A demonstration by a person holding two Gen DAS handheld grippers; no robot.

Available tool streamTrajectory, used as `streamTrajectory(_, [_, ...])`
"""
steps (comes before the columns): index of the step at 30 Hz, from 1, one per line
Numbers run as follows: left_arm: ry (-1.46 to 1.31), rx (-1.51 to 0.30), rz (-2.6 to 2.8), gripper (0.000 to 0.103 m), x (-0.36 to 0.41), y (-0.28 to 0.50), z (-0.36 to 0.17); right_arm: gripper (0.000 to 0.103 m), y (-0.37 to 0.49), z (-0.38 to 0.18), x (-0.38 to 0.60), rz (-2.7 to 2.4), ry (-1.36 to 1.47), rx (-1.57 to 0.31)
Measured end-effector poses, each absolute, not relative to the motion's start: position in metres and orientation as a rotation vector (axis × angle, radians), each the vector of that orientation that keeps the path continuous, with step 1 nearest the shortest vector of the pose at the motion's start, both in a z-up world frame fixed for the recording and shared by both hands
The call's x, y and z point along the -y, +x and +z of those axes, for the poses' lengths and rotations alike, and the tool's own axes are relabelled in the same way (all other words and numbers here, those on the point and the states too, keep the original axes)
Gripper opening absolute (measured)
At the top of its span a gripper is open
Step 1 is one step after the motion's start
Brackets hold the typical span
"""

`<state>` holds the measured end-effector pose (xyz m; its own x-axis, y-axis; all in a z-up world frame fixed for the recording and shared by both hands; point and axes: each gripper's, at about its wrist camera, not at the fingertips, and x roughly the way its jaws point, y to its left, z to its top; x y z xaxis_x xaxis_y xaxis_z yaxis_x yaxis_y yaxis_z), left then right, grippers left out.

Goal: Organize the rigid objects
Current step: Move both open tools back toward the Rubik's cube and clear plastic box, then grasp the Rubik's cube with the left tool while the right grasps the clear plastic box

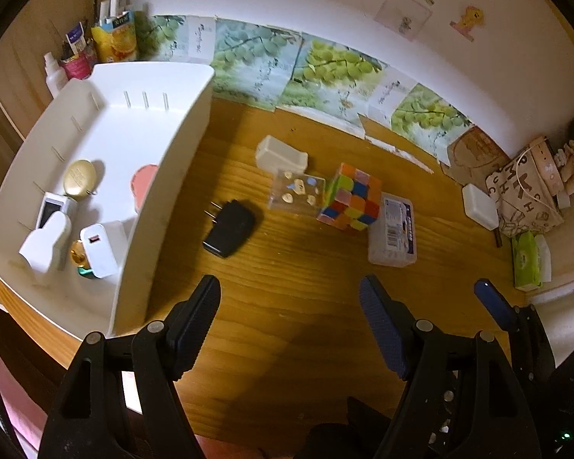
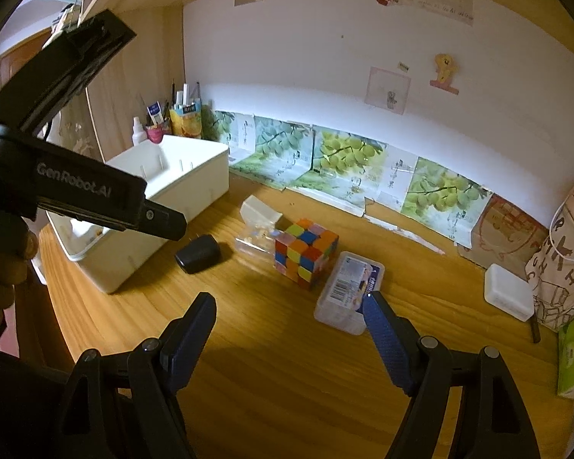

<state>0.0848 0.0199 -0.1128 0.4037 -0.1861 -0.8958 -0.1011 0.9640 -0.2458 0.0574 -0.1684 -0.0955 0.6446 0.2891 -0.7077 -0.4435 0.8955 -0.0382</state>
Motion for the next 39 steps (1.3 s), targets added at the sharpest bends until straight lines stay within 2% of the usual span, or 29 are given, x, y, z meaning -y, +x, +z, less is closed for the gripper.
streamTrajectory(22, [-0.113,-1.222,-0.102,0.078,0.040,0.146,-0.125,0.080,0.121,-0.146,0.207,0.410,-0.089,-0.938])
streamTrajectory(39, [-0.013,-1.343,-0.161,0.078,0.073,0.199,-0.166,0.080,0.148,-0.183,0.215,0.395,0.017,-1.024])
